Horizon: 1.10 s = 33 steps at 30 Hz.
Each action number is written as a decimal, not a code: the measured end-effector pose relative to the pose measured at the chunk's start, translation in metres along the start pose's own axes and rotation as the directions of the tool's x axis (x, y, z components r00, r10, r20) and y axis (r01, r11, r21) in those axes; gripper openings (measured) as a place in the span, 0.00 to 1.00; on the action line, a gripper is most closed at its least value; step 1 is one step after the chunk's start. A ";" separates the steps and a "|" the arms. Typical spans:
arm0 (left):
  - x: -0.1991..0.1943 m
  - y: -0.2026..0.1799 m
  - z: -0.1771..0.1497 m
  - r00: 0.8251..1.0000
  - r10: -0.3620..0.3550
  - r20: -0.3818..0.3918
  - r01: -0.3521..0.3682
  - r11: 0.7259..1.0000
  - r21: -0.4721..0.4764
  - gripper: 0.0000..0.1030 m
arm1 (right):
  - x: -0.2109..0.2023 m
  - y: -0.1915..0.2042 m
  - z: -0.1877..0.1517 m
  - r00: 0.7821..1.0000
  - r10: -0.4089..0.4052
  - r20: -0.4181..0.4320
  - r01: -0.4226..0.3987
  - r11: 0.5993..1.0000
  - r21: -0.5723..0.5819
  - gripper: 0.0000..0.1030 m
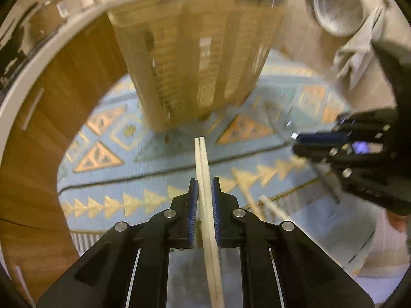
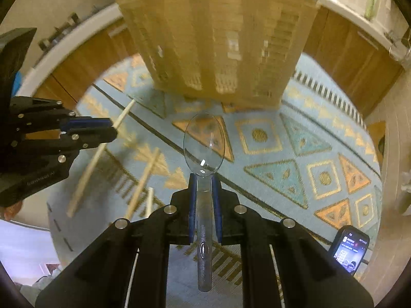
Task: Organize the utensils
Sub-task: 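Carry the chopstick and clear spoon up over the beige basket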
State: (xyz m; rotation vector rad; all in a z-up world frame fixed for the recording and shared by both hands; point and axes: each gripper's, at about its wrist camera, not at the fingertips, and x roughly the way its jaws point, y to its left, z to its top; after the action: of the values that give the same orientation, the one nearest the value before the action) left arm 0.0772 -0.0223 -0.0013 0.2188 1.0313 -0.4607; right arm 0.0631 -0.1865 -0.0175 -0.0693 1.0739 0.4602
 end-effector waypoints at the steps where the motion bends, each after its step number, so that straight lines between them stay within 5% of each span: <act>1: -0.008 -0.001 0.000 0.999 -0.018 0.034 0.019 1.000 -0.011 0.08 | -0.007 0.000 -0.001 1.000 0.017 0.024 -0.017 1.000 0.001 0.10; 4: -0.038 -0.001 0.002 0.983 -0.057 0.173 0.061 0.998 -0.021 0.08 | -0.036 0.005 -0.001 0.988 0.069 0.137 -0.068 0.998 -0.007 0.10; 5: -0.050 -0.002 0.004 0.972 -0.071 0.224 0.078 0.997 -0.026 0.00 | -0.046 0.005 -0.001 0.981 0.083 0.173 -0.083 0.997 -0.007 0.10; 10: -0.093 -0.006 0.017 0.907 -0.120 0.403 0.141 0.990 -0.024 0.00 | -0.093 0.008 0.014 0.932 0.121 0.342 -0.128 0.992 -0.001 0.10; 14: -0.099 0.001 0.032 0.894 -0.146 0.423 0.183 0.982 -0.048 0.00 | -0.109 0.006 0.022 0.910 0.140 0.389 -0.150 0.989 -0.004 0.10; 17: -0.091 0.003 0.030 0.900 -0.143 0.411 0.179 0.983 -0.050 0.00 | -0.113 0.001 0.020 0.908 0.139 0.395 -0.152 0.988 0.002 0.10; 20: -0.068 0.001 0.029 0.928 -0.200 0.314 0.221 0.975 -0.035 0.00 | -0.105 -0.011 0.017 0.919 0.140 0.369 -0.165 0.986 0.036 0.10; 24: -0.027 0.002 0.025 0.952 -0.252 0.174 0.268 0.961 -0.071 0.36 | -0.090 -0.024 0.011 0.937 0.130 0.324 -0.164 0.983 0.080 0.10; 33: 0.054 -0.044 0.046 0.982 -0.190 0.011 0.190 0.982 0.005 0.36 | -0.036 -0.067 -0.005 0.983 0.117 0.141 -0.151 0.953 0.261 0.10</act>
State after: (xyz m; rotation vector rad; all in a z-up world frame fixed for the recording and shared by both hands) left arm 0.1150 -0.0934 -0.0228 0.1210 1.0443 -0.6365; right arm 0.0714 -0.2601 0.0003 0.2735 1.0142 0.4301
